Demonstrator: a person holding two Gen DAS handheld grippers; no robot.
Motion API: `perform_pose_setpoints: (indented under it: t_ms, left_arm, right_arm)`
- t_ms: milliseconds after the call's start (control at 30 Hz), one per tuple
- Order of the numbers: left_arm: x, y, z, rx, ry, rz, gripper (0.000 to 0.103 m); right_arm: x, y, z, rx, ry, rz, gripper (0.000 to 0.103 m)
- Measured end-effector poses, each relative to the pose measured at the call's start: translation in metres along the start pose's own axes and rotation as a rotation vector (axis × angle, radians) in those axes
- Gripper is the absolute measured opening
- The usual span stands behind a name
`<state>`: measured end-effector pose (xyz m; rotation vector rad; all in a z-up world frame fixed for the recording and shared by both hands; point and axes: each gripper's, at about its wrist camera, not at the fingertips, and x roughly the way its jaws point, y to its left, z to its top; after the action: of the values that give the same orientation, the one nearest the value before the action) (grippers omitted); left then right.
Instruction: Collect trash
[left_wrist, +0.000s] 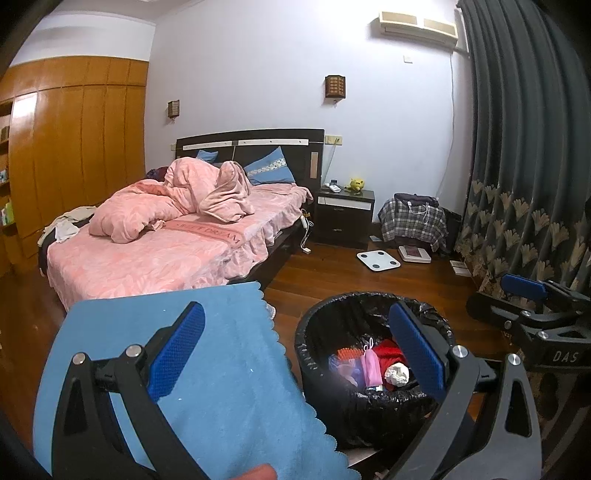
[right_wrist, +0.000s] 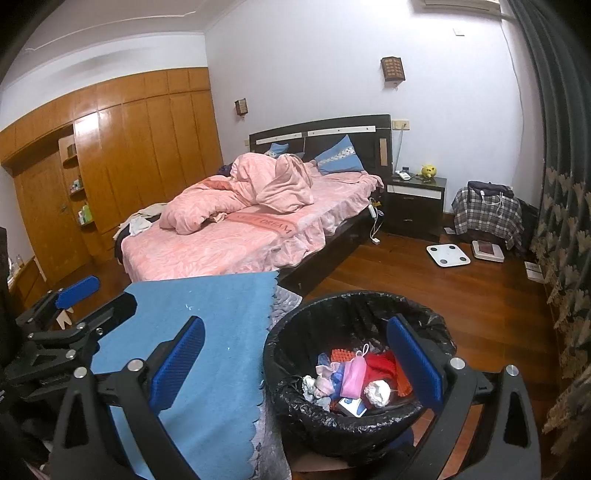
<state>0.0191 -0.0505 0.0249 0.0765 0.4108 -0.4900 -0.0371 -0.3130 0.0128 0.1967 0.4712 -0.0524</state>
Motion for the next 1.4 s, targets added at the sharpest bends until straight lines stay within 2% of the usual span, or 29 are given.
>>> perform_pose_setpoints:
  t_ms: [1400]
  left_arm:
    - [-0.0085, 0.006, 0.0001, 0.002, -0.004, 0.01, 0.097]
  right_arm:
    - [0.0005, 0.0069, -0.0004, -0.005, 0.001, 0.001, 0.097]
